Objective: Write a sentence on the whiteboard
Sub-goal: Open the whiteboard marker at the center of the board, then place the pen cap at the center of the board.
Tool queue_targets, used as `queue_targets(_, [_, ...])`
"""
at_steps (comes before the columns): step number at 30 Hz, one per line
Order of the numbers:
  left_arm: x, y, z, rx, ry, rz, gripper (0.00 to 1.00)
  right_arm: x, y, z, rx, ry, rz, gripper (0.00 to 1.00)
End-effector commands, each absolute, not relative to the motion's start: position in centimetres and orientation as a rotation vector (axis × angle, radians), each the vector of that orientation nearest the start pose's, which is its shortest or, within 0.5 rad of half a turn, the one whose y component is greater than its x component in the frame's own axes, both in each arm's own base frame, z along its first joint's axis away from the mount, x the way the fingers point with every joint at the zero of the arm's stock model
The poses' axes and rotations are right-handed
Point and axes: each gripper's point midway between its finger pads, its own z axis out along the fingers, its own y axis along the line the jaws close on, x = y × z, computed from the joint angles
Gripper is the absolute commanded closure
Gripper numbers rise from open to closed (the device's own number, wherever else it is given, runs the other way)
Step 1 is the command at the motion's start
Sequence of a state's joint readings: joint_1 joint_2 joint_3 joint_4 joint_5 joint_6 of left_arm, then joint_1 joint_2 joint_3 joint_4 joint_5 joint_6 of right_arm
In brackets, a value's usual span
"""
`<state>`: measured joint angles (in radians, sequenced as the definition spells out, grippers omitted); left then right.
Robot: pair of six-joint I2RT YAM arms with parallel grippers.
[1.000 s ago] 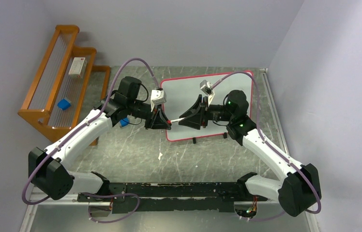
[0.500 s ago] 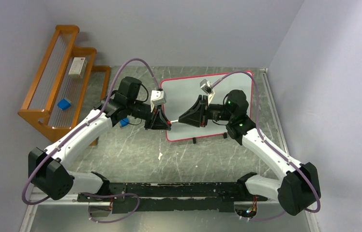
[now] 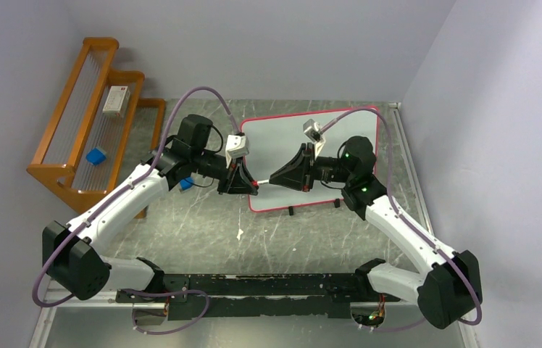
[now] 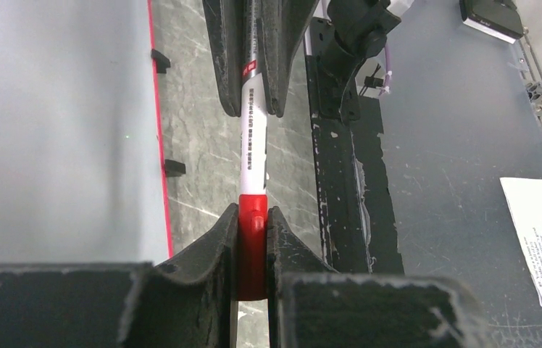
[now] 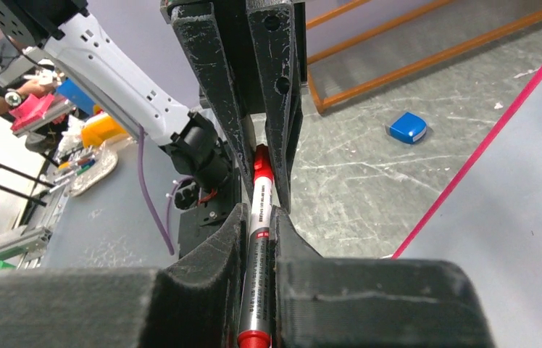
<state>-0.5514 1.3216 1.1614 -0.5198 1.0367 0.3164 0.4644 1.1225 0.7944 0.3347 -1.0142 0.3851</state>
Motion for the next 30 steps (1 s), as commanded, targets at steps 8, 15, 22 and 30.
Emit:
queue_targets(8, [20.6,-27.8,24.6,1.344,1.67,-1.214,0.95,20.3,24.3,32.5,-0.878,1.403,1.36,1.0])
queue_targets(15, [22.7,-26.9,24.8,1.259,1.729,-1.06,0.95,20.9,23.7,33.2,-0.835,1.414,1.272,1.0])
queue_targets(22, [28.5,-23.2,24.5,0.893,1.899,-0.722,0.95,22.9,22.2,32.9,-0.698,1.443,1.081,1.0])
queue_targets(30, [32.2,-17.7,19.6,0.401,2.164,-0.438,0.95,23.4,21.1,32.5,-0.624,1.438,0.966,1.0])
